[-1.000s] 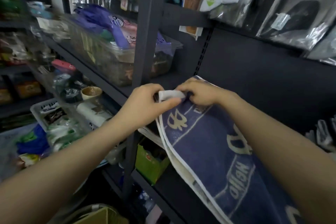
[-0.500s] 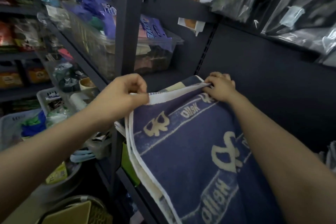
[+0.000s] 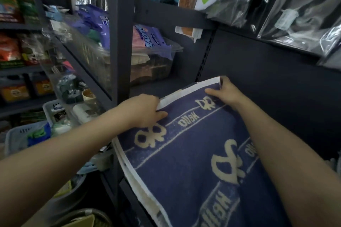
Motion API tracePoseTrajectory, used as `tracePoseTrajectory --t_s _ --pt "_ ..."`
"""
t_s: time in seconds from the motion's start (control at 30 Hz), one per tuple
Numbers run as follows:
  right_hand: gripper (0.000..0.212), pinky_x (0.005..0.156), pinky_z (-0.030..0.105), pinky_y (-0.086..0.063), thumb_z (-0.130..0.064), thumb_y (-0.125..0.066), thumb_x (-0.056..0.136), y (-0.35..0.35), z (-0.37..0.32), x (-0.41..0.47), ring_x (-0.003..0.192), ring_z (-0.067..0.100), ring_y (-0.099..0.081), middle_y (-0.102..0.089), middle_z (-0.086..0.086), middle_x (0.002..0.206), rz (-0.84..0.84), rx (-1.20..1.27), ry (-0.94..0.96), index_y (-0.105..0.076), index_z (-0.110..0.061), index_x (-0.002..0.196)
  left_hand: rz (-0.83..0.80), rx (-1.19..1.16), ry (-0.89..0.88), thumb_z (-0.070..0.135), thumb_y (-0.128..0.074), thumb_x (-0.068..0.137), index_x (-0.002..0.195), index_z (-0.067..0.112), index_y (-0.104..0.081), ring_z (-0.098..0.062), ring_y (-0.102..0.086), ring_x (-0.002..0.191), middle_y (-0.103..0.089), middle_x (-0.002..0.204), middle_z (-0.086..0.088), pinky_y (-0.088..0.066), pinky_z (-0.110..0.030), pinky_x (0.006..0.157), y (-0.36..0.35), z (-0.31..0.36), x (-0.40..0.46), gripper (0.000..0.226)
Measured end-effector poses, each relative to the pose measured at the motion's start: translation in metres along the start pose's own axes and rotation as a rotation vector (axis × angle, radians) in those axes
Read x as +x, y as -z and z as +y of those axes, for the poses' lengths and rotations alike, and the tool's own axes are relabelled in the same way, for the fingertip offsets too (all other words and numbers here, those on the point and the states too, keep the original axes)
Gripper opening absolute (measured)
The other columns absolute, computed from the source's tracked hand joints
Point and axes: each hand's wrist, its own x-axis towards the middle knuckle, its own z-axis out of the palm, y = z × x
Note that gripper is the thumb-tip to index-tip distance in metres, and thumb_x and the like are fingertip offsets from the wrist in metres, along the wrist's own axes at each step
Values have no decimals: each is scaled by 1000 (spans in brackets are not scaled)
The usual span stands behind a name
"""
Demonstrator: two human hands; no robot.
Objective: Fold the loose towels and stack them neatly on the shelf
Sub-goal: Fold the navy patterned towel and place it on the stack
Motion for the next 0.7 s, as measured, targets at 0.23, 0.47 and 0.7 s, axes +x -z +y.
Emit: tracePoseTrajectory --t_s 0.23,0.47,0.7 --pt "25 59 26 -42 -5 -45 93 12 -12 0 59 11 -55 -58 4 72 188 253 17 -53 -17 72 -79 -1021 -24 26 -56 91 93 11 -62 -20 -68 74 -72 84 -6 -55 -29 65 21 4 -13 16" --pt "22 71 33 -36 -21 -39 93 -19 -36 29 99 36 -57 -59 23 112 182 -569 107 -54 -10 104 40 -473 72 37 -56 89 90 13 -56 -22 -62 89 -66 98 -6 -44 -28 71 13 -9 -14 24" --pt "44 95 43 -37 -38 -34 98 -50 -8 37 117 38 -43 -43 20 132 -41 -642 -26 -45 -7 126 32 4 90 50 -38 93 89 18 -35 -31 -57 97 -57 111 -13 -36 -31 68 -13 -32 -22 33"
